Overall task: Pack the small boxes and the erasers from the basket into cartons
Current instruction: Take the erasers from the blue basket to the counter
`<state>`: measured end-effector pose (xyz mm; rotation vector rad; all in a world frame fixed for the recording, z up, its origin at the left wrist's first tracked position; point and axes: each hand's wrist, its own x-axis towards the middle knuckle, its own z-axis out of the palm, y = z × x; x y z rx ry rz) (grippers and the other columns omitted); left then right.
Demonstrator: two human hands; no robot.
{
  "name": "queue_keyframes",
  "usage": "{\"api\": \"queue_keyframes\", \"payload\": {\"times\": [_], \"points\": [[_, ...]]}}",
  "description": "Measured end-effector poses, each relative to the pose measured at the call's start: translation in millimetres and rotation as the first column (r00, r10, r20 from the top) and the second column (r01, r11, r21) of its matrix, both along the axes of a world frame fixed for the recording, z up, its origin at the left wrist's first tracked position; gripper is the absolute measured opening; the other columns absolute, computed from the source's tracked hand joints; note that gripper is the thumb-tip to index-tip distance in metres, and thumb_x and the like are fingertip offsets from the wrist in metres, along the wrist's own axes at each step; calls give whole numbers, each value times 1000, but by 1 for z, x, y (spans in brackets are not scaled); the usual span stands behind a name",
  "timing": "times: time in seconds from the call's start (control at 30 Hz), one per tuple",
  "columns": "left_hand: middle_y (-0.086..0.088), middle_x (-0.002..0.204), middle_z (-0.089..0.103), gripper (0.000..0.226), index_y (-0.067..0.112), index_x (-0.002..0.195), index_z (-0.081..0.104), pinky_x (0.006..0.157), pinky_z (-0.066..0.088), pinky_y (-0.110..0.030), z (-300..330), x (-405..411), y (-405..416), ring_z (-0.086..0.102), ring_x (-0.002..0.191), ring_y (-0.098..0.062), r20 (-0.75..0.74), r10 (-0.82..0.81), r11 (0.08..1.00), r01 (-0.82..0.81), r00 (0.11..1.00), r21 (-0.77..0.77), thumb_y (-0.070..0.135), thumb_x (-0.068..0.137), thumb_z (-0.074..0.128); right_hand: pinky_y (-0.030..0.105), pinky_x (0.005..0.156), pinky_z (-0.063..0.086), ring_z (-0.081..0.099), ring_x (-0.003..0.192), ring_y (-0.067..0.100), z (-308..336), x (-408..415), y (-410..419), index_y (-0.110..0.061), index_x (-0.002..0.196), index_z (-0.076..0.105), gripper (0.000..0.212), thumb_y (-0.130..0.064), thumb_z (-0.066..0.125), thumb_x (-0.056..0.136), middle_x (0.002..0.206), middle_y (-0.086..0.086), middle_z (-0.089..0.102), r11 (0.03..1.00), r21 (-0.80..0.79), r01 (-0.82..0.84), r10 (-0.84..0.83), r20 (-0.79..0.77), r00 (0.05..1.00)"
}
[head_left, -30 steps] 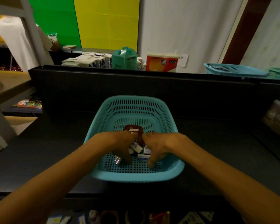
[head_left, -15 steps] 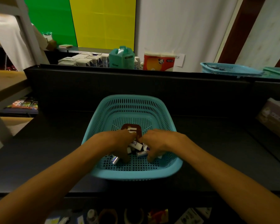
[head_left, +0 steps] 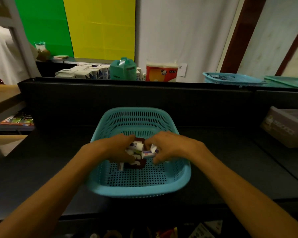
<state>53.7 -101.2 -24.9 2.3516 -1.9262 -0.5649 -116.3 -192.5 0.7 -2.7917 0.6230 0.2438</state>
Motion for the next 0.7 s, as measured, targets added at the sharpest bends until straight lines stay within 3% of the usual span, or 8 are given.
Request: {"api": "queue_keyframes", "payload": {"times": [0.1,0.2,0.33,0.5,0.7], "points": [[4,103,60,32,25,106,46,75,55,-27,12,6,5,61,85,-8,-64,19,994,-25,998,-103,32,82,67,29,69,52,58,81,5,24,-15,0,-36,86,54,24,-28,75,76,91,-11,58,997,7,79,-79,140,987],[6,97,61,31,25,103,45,66,56,-23,27,2,11,63,81,-8,-129,-7,980,-19,992,-199,31,83,67,28,68,54,59,81,6,44,-37,-4,-34,88,56,25,-25,75,74,95,-11,58,990,13,142,-140,258,956],[5,88,57,29,24,96,42,58,52,-22,46,-23,12,61,74,-8,-109,-87,962,55,990,-268,30,82,67,27,66,55,59,79,9,57,-77,-12,-30,92,57,27,-22,75,74,93,-11,56,976,13,217,-208,353,912],[8,84,55,31,31,90,39,56,42,-18,68,-78,-8,57,71,-6,-53,-170,942,147,984,-300,33,80,68,28,67,51,58,78,9,51,-139,-24,-31,91,59,28,-22,76,70,91,-8,58,949,1,317,-293,382,877],[8,89,51,38,28,105,37,59,46,-19,72,-178,-49,57,75,-8,-33,-255,923,234,966,-305,32,81,67,20,55,50,62,70,12,41,-230,-39,-32,91,57,28,-19,75,74,92,-7,56,909,28,417,-399,352,847]]}}
